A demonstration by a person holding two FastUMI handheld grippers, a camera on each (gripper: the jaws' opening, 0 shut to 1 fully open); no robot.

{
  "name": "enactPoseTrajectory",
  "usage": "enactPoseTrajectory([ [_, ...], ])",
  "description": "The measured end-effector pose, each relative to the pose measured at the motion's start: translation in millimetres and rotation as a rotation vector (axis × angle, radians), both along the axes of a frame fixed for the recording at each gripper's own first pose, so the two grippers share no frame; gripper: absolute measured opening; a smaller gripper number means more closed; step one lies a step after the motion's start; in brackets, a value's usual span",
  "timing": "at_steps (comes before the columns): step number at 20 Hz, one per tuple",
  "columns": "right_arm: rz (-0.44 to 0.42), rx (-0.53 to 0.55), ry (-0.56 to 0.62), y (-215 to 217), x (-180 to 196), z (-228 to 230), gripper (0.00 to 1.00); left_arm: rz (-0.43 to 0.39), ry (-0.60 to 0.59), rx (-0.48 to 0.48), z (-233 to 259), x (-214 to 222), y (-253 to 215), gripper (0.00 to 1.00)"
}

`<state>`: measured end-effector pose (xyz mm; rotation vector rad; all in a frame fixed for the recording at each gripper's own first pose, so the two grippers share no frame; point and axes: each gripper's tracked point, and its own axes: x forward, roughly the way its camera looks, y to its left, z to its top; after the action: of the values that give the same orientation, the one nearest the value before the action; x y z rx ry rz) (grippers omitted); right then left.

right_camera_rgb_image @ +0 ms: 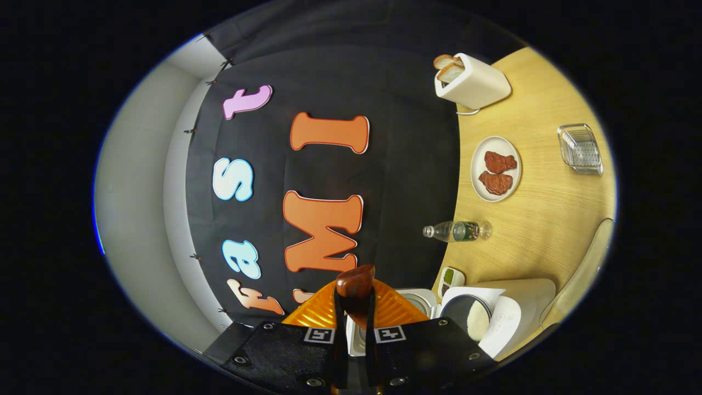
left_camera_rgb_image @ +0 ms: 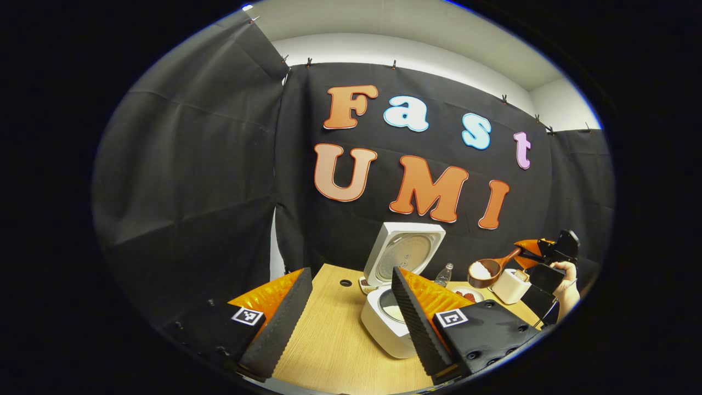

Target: Close the left gripper, press the button to open the rice cooker; take a wooden spoon from the chopstick holder with the right hand, scoop a spoonful of rice and pour it into the rice cooker, then put the wooden spoon back into the chopstick holder.

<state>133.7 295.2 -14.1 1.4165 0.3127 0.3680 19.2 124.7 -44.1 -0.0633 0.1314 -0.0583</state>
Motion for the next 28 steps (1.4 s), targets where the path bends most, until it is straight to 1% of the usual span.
enactPoseTrajectory([
  [3,0.004,-0.084,-0.055,19.2,10.4,12.4,0.12,0.032,0.003,-0.001,-3.1,4.1,13.7,0.98],
  [4,0.009,-0.1,-0.068,25.3,12.1,14.5,0.12,0.04,0.004,-0.007,-2.5,6.2,16.7,1.0],
  [5,0.013,-0.116,-0.079,31.1,15.0,15.8,0.12,0.048,0.006,-0.013,-4.3,8.0,21.4,0.98],
  [8,0.021,-0.18,-0.103,46.3,20.8,14.3,0.12,0.08,0.017,-0.02,-11.1,12.0,35.5,1.0],
  [13,0.018,-0.273,-0.159,60.9,28.3,18.6,0.12,0.103,0.016,-0.032,-13.2,20.3,47.1,1.0],
  [16,0.009,-0.31,-0.176,64.2,33.4,14.4,0.12,0.111,0.019,-0.034,-15.5,22.5,50.8,1.0],
  [17,0.004,-0.322,-0.183,65.6,34.9,14.6,0.12,0.112,0.021,-0.034,-17.2,24.4,51.3,0.98],
  [19,0.0,-0.346,-0.198,67.3,36.8,14.9,0.12,0.109,0.021,-0.035,-19.7,24.8,50.4,1.0],
  [22,-0.005,-0.4,-0.227,69.9,38.2,14.0,0.12,0.098,0.014,-0.027,-18.7,28.5,46.1,1.0],
  [27,-0.002,-0.494,-0.301,76.8,40.7,18.3,0.12,0.091,0.003,-0.002,-15.0,32.3,40.8,1.0],
  [28,-0.001,-0.512,-0.318,77.0,39.7,18.2,0.12,0.093,0.004,0.0,-14.6,32.2,40.2,0.99],
])
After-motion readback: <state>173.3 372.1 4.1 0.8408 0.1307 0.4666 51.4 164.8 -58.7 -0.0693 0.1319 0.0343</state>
